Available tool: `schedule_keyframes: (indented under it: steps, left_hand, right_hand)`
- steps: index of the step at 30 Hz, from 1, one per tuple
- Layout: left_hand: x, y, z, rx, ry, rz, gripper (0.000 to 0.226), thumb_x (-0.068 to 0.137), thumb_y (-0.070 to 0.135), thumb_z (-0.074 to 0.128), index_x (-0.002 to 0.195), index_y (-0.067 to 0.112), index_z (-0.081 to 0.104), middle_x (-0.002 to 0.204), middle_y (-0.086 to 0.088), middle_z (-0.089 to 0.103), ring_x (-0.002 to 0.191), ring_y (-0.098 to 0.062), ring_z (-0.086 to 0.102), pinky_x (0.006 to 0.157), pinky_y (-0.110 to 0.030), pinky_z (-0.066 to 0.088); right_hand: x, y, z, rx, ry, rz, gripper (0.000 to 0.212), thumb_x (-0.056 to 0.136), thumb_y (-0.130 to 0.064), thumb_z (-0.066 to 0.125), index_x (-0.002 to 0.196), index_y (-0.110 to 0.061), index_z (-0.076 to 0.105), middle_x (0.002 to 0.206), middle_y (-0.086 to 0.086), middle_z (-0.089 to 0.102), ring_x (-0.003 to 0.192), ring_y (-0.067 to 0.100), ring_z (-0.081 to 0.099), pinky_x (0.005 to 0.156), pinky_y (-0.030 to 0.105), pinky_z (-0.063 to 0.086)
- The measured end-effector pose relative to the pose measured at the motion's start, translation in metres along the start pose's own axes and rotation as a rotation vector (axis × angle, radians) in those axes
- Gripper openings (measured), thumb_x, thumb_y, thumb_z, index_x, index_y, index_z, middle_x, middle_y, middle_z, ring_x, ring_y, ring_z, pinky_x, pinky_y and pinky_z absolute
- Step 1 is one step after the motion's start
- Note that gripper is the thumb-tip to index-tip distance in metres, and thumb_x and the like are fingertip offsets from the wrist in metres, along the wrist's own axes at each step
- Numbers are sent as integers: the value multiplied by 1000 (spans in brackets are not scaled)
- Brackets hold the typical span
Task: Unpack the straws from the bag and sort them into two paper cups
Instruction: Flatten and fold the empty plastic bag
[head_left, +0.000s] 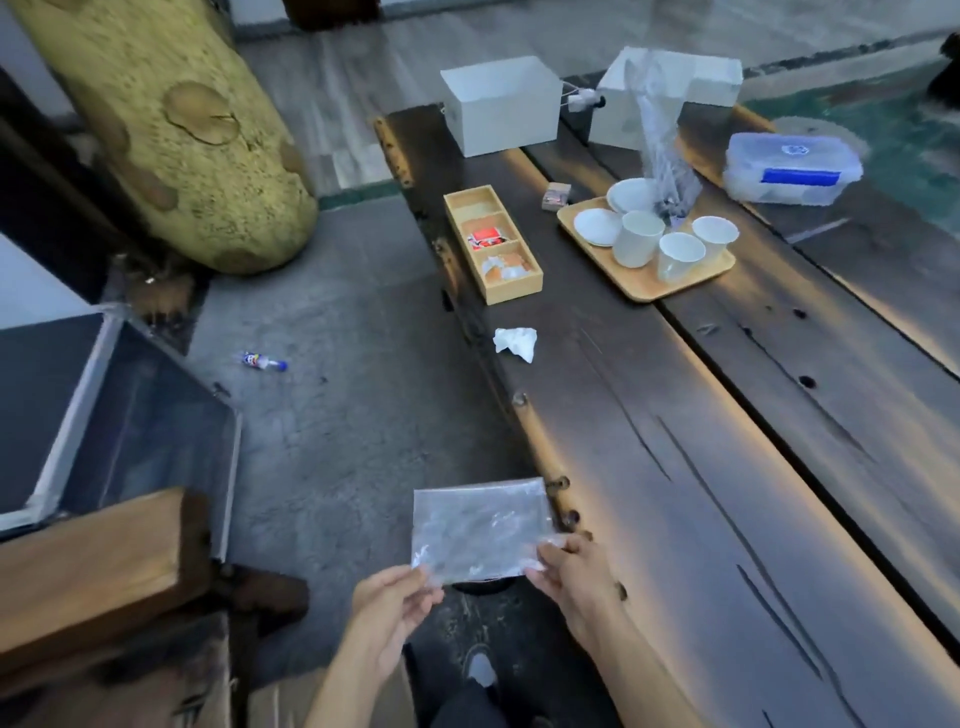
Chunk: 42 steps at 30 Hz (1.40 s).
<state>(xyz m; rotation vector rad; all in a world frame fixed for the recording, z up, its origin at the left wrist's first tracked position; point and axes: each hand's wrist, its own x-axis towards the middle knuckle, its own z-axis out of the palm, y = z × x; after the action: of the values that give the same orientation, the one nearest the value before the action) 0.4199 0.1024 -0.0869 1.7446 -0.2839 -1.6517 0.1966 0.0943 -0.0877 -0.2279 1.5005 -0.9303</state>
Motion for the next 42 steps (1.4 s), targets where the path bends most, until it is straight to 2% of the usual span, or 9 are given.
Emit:
schedule_keyframes:
  steps: [7,13,19,23,27,33,37,39,42]
  left_hand:
    - [88,-45,-17,-6,133,-76,11,83,-2,70,87,-11,66,59,-15,69,42,-14,61,38,-18,47]
    - [177,-89,-18,16,186,-73,2,86,-7,62,85,-9,62,48,-12,65,34,-12,58,34,-16,44]
    - [273,-123,-20,164,258,-16,18,88,3,63,70,5,64,49,-2,64,36,-8,50,35,-16,33]
    - [326,-149,-24,202,265,-44,25,86,2,63,62,8,61,45,-2,62,35,-11,46,40,-16,29]
    - [359,-167,-27,245,278,-52,27,82,1,64,56,9,63,58,-13,66,39,-16,43,39,-16,25]
    - [399,-177,-22,234,261,-18,16,85,-1,67,71,1,59,59,-13,61,25,-4,42,28,-12,28]
    - [406,-182,-23,199,208,-19,24,76,20,78,59,8,66,66,-17,65,55,-20,56,56,-26,45]
    - [403,-183,-23,214,227,-1,23,82,16,75,61,8,68,67,-18,65,64,-22,57,63,-30,45]
    - [384,-170,-18,273,247,91,12,89,9,67,93,-2,70,78,-10,64,68,-20,56,61,-20,45]
  right_hand:
    - [85,61,26,25,101,121,8,90,8,55,95,7,62,98,23,68,83,26,68,63,28,57]
    - [167,117,38,92,138,167,13,88,13,54,80,4,60,87,22,66,73,25,64,65,29,53]
    - [253,174,43,143,165,219,14,91,14,49,98,9,61,82,21,65,70,27,64,43,19,55]
    - [291,199,42,175,176,241,16,85,19,54,77,6,59,71,20,64,63,26,61,41,19,54]
    - [323,219,44,175,206,245,24,87,19,49,73,2,57,48,11,66,38,15,64,39,20,54]
    - [356,233,48,132,166,222,17,88,18,48,81,7,60,68,18,63,57,24,63,40,22,54]
    - [364,237,41,134,144,222,10,96,6,48,90,3,56,84,22,63,71,29,65,44,24,57]
    - [362,235,37,108,139,216,9,95,5,48,97,4,57,86,22,63,73,29,64,51,29,59]
    - [351,224,39,21,123,173,9,95,3,50,96,-3,58,88,18,63,74,26,63,64,32,55]
